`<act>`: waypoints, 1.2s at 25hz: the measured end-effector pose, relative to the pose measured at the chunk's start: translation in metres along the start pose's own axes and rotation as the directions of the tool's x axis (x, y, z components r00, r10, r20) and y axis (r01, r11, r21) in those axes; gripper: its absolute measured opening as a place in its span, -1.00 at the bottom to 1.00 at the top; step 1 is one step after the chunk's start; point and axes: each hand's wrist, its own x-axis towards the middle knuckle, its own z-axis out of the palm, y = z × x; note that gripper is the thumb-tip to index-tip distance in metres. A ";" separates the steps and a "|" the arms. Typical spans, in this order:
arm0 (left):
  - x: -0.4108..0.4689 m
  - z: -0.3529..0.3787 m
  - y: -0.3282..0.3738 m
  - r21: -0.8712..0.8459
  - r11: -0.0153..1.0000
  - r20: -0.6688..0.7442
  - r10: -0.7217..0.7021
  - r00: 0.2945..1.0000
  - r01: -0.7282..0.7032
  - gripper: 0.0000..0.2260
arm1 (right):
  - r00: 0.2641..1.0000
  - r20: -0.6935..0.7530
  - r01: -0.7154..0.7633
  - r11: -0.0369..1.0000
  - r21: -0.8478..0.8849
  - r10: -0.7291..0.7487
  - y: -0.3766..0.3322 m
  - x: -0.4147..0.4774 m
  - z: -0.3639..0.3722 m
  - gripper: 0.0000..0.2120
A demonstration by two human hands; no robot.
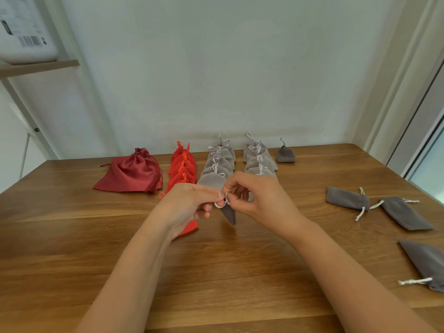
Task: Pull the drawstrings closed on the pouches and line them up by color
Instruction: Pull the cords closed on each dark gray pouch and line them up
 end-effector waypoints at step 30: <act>0.007 0.011 -0.010 -0.121 0.982 -0.112 0.133 0.985 -0.147 -0.93 | 0.995 -0.069 -0.076 0.996 -0.056 0.072 -0.002 0.004 -0.005 -0.97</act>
